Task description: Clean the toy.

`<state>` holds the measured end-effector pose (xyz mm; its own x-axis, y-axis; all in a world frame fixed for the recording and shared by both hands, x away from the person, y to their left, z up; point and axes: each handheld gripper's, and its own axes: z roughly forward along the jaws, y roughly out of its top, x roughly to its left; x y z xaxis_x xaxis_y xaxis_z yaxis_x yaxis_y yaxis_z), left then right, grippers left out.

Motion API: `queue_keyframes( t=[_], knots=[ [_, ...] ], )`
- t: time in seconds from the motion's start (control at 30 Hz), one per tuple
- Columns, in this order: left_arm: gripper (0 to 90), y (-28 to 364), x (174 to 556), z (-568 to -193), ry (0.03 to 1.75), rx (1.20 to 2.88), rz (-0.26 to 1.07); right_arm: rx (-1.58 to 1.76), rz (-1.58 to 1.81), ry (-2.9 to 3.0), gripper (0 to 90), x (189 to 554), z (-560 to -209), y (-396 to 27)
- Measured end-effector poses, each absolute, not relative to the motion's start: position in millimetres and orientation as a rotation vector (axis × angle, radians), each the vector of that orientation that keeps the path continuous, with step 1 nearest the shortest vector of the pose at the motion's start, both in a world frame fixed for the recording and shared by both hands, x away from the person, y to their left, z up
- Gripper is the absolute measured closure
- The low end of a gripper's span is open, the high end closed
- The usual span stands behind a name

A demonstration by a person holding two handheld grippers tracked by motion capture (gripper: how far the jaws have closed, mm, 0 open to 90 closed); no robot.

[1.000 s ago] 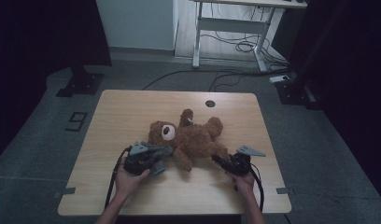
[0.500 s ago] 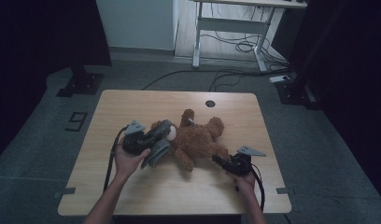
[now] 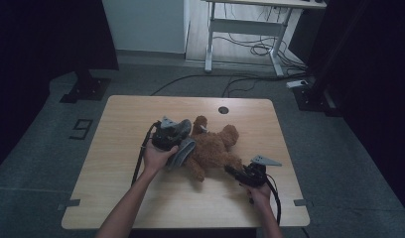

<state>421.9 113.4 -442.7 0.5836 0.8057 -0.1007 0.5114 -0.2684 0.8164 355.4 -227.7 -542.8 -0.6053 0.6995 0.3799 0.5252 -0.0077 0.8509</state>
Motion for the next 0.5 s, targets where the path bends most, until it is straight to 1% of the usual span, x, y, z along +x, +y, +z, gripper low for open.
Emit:
queue_keyframes(
  t=[0.17, 0.27, 0.33, 0.37, 0.4, 0.5],
  knots=[
    [79.8, 135, 422, -441, 1.106, 1.914, 0.454, 1.313, 1.663, 2.101, 60.8, 355, -543, -228],
    [80.0, 152, 425, -450, 1.167, 1.916, 0.477, 1.317, 1.66, 2.099, 60.9, 355, -544, -228],
    [80.0, 168, 426, -462, 1.203, 1.87, 0.387, 1.322, 1.663, 2.1, 60.8, 356, -545, -229],
    [80.1, 173, 426, -466, 1.212, 1.855, 0.365, 1.321, 1.662, 2.1, 60.8, 356, -545, -228],
    [80.1, 177, 425, -470, 1.217, 1.846, 0.354, 1.322, 1.66, 2.102, 60.9, 356, -545, -228],
    [80.2, 184, 421, -476, 1.238, 1.857, 0.378, 1.323, 1.654, 2.109, 60.9, 356, -546, -228]
  ],
)
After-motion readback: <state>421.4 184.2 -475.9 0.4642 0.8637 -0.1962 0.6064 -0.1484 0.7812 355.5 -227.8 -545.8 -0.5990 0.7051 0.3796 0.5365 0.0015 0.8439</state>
